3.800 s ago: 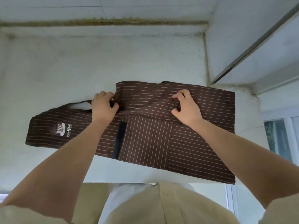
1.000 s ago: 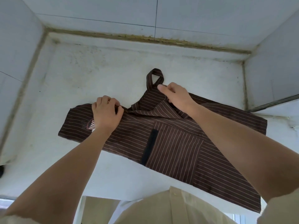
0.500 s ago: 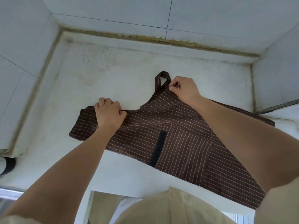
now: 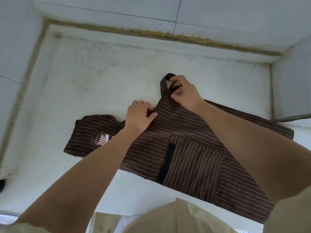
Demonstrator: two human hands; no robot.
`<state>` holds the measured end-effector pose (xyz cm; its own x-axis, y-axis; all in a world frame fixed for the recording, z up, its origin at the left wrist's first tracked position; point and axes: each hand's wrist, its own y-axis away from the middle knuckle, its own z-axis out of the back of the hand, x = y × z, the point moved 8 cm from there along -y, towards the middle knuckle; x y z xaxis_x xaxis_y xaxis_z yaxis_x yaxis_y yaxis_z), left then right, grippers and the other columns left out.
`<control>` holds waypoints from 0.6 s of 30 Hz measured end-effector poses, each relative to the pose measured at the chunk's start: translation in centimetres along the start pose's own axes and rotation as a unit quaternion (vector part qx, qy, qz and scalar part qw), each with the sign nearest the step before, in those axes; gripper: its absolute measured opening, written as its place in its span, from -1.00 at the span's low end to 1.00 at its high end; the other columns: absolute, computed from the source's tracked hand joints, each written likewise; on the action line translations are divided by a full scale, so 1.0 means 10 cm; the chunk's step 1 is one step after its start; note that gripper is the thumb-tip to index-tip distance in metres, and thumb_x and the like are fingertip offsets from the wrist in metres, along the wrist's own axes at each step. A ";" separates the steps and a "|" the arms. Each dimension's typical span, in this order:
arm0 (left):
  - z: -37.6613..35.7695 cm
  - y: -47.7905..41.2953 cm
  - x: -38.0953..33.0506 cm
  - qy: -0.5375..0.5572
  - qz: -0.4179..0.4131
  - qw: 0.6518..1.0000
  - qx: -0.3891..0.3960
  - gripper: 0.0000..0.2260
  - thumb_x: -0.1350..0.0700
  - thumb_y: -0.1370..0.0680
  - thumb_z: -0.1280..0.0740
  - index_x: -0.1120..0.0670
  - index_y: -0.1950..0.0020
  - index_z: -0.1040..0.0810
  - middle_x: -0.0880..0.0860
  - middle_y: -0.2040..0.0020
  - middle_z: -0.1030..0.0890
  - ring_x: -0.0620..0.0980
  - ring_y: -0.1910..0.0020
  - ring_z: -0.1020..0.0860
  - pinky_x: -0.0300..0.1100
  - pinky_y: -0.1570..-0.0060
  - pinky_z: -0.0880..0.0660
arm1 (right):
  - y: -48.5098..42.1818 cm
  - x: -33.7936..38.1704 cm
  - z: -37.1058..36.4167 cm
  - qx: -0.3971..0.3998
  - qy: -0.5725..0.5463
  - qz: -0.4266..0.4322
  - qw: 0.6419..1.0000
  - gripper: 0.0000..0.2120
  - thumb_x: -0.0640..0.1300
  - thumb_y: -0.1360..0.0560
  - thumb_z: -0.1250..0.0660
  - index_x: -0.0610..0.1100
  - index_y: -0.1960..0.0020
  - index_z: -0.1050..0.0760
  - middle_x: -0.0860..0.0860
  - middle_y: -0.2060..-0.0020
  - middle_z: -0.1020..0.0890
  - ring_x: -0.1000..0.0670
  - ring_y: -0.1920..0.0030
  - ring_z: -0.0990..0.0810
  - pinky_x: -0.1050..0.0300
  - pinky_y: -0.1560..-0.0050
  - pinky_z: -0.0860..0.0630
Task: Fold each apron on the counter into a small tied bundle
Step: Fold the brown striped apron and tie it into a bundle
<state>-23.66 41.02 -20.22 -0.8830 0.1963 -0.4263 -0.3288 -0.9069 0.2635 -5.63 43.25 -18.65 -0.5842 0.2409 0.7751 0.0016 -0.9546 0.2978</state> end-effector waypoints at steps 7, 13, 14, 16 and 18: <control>0.00 0.01 0.00 0.083 0.049 0.995 -0.009 -0.74 -0.01 -0.61 -0.25 0.05 -0.27 -0.43 0.05 0.02 -0.64 -0.03 0.19 -0.56 -0.10 0.04 -0.54 | -0.02 -0.23 0.01 -0.026 0.069 -0.040 0.996 -0.59 -0.22 -0.50 -0.40 -0.10 -0.31 -0.40 0.01 0.02 -0.54 0.09 0.15 -0.47 0.13 -0.03 -0.46; -0.04 -0.17 -0.09 0.202 0.106 0.973 0.027 -0.61 -0.11 -0.55 -0.36 0.07 -0.29 -0.51 0.01 -0.16 -0.61 -0.01 -0.12 -0.57 -0.16 -0.14 -0.45 | 0.01 -0.20 0.00 0.013 -0.041 -0.090 0.995 -0.57 -0.24 -0.60 -0.20 -0.04 -0.44 -0.26 -0.05 0.27 -0.56 0.08 0.36 -0.49 0.29 0.30 -0.44; -0.05 -0.21 -0.12 0.223 0.104 0.969 0.029 -0.66 -0.06 -0.55 -0.38 0.09 -0.25 -0.54 0.02 -0.13 -0.62 0.00 -0.11 -0.57 -0.15 -0.15 -0.47 | 0.02 -0.21 0.00 0.026 -0.053 -0.101 0.993 -0.57 -0.26 -0.60 -0.17 -0.02 -0.44 -0.26 -0.03 0.30 -0.55 0.08 0.40 -0.49 0.34 0.37 -0.44; -0.05 -0.24 -0.15 0.257 0.108 0.960 0.021 -0.79 0.05 -0.54 -0.40 0.09 -0.14 -0.58 -0.01 0.00 -0.63 -0.02 -0.02 -0.59 -0.14 -0.11 -0.51 | 0.03 -0.19 0.00 0.054 -0.031 -0.105 0.992 -0.62 -0.28 -0.58 -0.18 -0.08 -0.38 -0.36 0.01 0.36 -0.55 0.12 0.50 -0.49 0.37 0.46 -0.40; -0.04 -0.24 -0.15 0.281 0.107 0.954 0.008 -0.90 0.12 -0.53 -0.39 0.07 -0.03 -0.56 -0.07 0.12 -0.60 -0.10 0.11 -0.57 -0.15 -0.06 -0.54 | 0.03 -0.19 0.02 0.067 0.024 -0.106 0.992 -0.73 -0.26 -0.56 -0.24 -0.15 -0.25 -0.47 0.02 0.41 -0.55 0.11 0.48 -0.52 0.32 0.40 -0.42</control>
<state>-21.40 42.74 -20.53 -0.6138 -0.2276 -0.7559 -0.1705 -0.8967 0.4084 -4.36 42.52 -19.91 -0.6213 0.4211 0.6608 -0.0188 -0.8511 0.5247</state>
